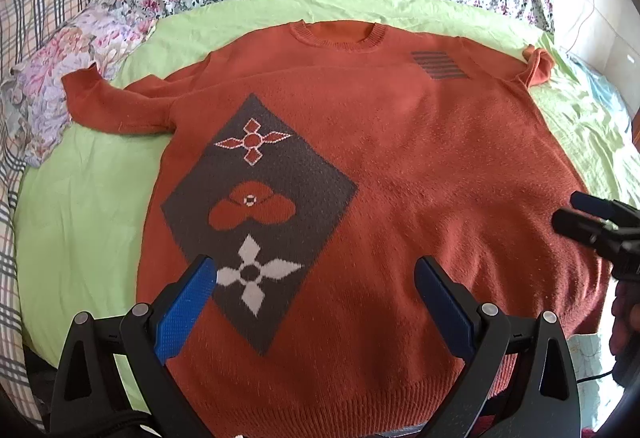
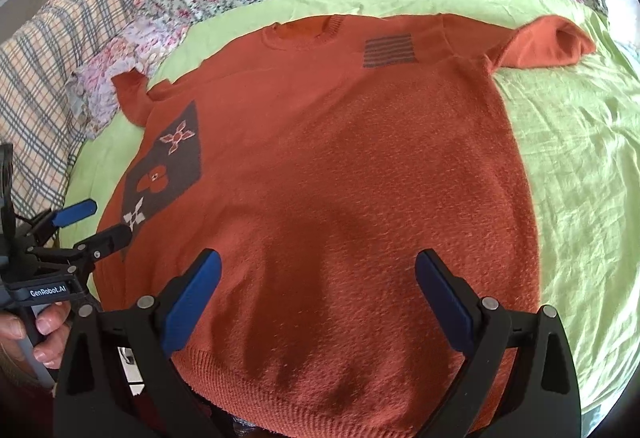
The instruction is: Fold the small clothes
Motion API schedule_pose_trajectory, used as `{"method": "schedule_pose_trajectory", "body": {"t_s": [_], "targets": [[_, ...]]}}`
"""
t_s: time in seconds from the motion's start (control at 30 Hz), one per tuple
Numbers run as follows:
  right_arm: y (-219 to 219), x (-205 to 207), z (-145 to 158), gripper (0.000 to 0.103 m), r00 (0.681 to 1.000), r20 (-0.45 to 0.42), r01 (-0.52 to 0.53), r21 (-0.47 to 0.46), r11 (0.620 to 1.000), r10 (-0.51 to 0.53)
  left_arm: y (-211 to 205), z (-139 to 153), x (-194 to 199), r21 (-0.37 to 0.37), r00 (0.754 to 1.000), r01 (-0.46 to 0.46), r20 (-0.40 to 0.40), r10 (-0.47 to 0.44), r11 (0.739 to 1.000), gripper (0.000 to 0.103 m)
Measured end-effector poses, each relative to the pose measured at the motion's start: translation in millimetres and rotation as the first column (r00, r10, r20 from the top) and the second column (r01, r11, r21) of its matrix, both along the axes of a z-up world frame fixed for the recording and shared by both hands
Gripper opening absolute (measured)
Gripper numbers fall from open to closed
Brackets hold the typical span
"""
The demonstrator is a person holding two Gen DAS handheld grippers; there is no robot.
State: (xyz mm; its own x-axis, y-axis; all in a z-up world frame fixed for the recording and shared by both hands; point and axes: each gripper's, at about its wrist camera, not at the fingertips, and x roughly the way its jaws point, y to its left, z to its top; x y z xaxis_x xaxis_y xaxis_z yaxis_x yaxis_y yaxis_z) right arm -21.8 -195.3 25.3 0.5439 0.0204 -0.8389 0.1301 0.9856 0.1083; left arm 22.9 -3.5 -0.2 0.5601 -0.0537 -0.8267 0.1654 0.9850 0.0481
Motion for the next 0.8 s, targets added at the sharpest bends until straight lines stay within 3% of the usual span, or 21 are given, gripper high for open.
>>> {"method": "schedule_pose_trajectory", "body": {"t_s": [0.33,0.53,0.67,0.8], "targets": [[-64,12,11,0.097,0.993,0.033,0.112,0.089,0.99,-0.116,-6,-3,29,-0.004,1.0,0.0,-0.01,0.0,1.0,0.1],[-146,31,29,0.097,0.97,0.057,0.229,0.137,0.964,-0.238,-4,0,55,0.021,1.0,-0.017,0.0,0.017,1.0,0.1],[-220,51,47,0.097,0.934,0.092,0.333,0.129,0.934,-0.346,-3,1,73,0.025,0.999,-0.037,0.001,0.037,0.999,0.1],[-301,78,69,0.096,0.873,0.149,0.457,0.083,0.886,-0.464,-10,-6,89,0.032,0.999,-0.041,-0.021,0.042,0.999,0.1]]}}
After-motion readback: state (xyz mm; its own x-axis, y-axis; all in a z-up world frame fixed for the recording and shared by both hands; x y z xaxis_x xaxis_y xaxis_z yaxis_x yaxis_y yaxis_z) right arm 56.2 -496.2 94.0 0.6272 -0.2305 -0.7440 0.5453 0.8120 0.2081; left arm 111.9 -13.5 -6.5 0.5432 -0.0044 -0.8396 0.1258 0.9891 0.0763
